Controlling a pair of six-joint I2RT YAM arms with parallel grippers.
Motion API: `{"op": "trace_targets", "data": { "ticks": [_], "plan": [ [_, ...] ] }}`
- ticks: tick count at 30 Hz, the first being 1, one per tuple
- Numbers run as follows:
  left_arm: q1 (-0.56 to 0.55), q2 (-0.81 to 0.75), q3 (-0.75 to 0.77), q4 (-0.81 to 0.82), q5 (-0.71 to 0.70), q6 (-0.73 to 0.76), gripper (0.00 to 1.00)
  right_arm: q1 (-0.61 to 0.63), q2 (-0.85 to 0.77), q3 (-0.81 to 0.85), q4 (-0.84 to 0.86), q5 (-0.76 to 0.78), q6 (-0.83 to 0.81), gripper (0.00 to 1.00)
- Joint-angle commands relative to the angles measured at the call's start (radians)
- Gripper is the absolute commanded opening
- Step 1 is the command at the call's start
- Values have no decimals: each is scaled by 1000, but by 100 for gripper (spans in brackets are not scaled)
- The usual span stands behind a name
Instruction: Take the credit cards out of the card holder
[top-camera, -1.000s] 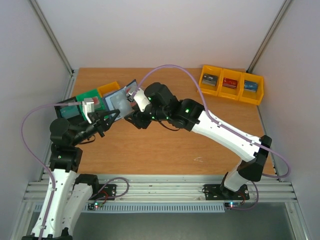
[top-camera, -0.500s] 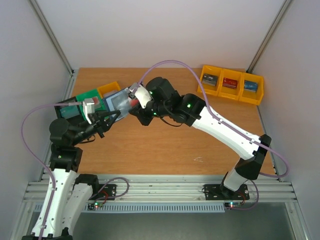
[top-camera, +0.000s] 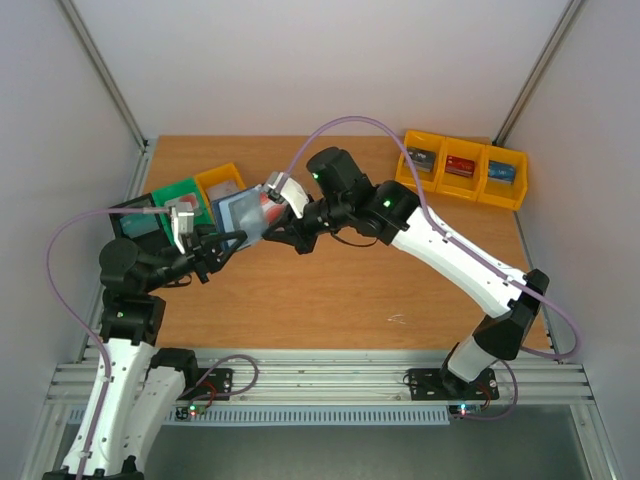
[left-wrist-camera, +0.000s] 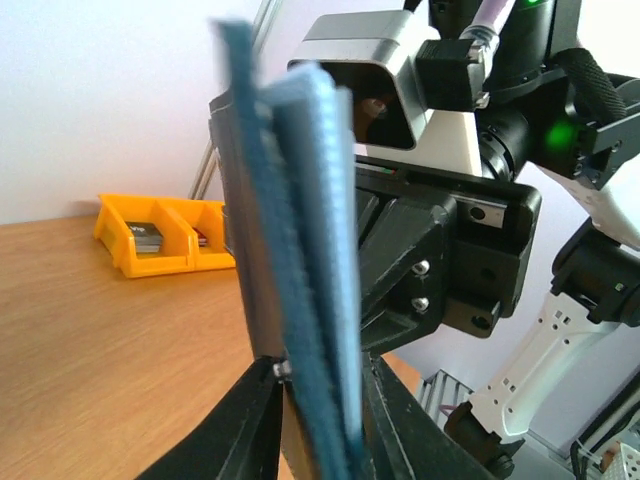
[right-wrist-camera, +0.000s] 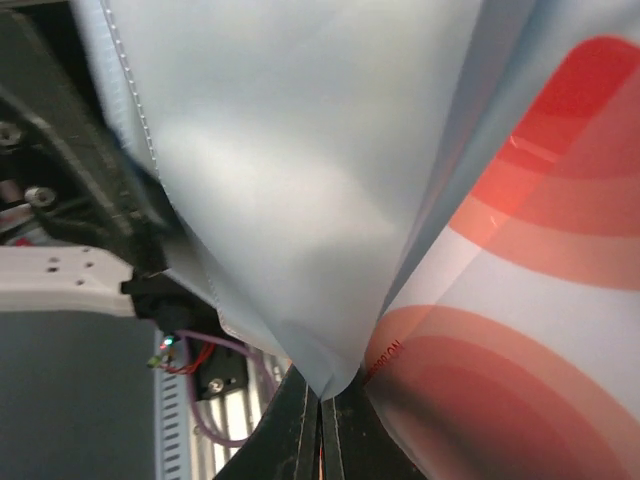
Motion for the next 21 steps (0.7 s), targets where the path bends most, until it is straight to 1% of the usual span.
{"op": "trace_targets", "data": {
  "ticks": [1, 10, 14, 18, 21],
  "plan": [
    [-3, -7, -10, 62, 48, 5, 22, -20, -68, -2, 28, -199, -57, 1],
    [-4, -4, -4, 68, 58, 4, 29, -30, -94, 1, -47, -285, -126, 1],
    [-3, -5, 1, 78, 68, -5, 35, -31, -96, 16, -116, -308, -173, 1],
    [-3, -1, 7, 106, 86, -26, 43, -31, -95, 28, -180, -290, -211, 1],
    [-3, 3, 13, 108, 98, -32, 44, -33, -94, 33, -196, -290, -218, 1]
  ]
}}
